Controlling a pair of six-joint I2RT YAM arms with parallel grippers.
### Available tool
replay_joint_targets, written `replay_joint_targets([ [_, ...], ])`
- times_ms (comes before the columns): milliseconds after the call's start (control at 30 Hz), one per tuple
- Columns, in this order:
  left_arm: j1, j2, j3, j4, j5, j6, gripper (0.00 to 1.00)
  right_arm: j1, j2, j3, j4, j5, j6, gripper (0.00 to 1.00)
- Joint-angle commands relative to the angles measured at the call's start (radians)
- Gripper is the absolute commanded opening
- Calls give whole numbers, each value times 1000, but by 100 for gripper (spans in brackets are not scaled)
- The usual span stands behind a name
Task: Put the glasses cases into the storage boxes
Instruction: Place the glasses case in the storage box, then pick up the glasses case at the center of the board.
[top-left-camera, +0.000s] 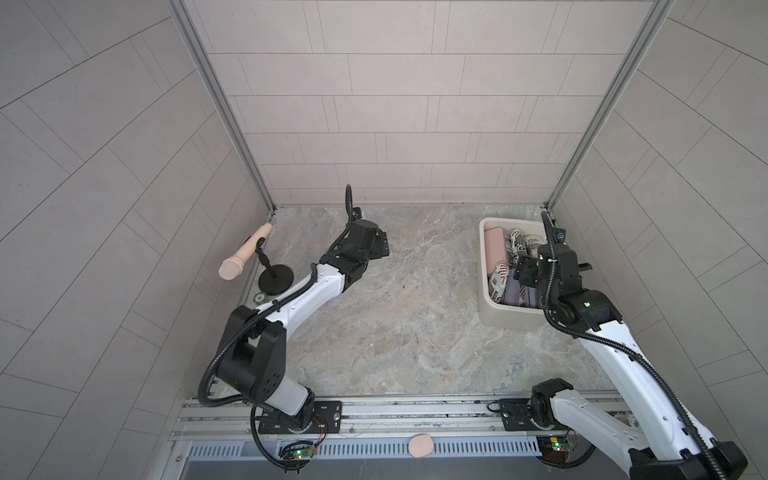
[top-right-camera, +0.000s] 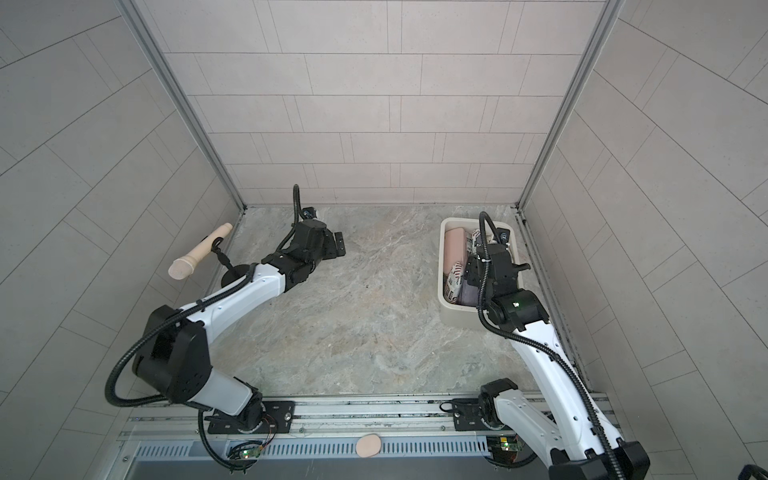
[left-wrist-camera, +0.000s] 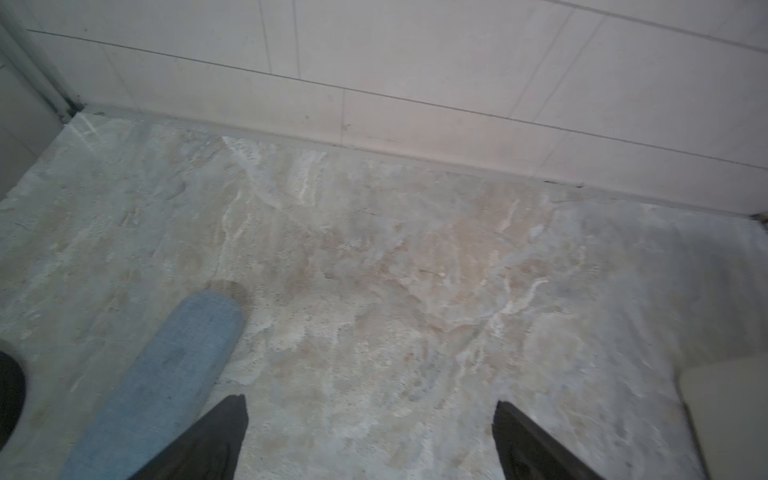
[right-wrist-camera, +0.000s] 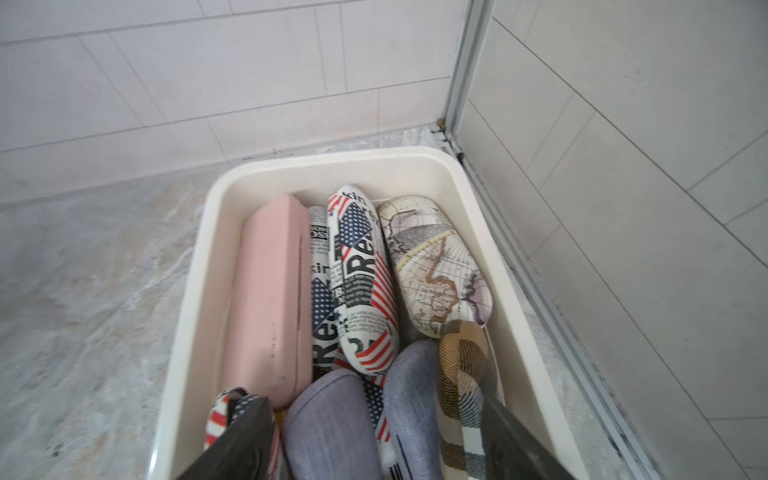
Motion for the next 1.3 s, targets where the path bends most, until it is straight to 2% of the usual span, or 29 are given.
replay_joint_targets([
  [0, 74, 82, 89, -149, 20, 61, 100, 4, -52, -2, 66, -113, 4, 87],
  [133, 93, 192, 193, -297, -118, 150, 100, 3, -55, 6, 55, -129, 4, 92],
  [233, 123, 246, 232, -360, -140, 184, 100, 3, -54, -2, 55, -146, 14, 93],
  [333, 174, 286, 260, -387, -67, 196, 100, 3, -59, -16, 67, -163, 24, 94],
  [467, 225, 343, 303, -438, -62, 213, 100, 3, -61, -29, 73, -174, 32, 95],
  [600, 285, 410, 342, -482, 56, 227, 100, 3, -55, -30, 75, -180, 36, 95],
  [933, 299, 547, 423, -610, 96, 252, 100, 3, -61, -12, 76, -191, 20, 95],
  [1067, 298, 566, 436, -631, 88, 254, 90, 3, -56, -5, 77, -194, 5, 93],
  [1200, 295, 559, 431, -640, 63, 264, 70, 1, -55, 6, 75, -194, 3, 91],
  [1267, 295, 555, 432, -643, 73, 262, 65, 1, -56, 7, 79, -190, 3, 90],
])
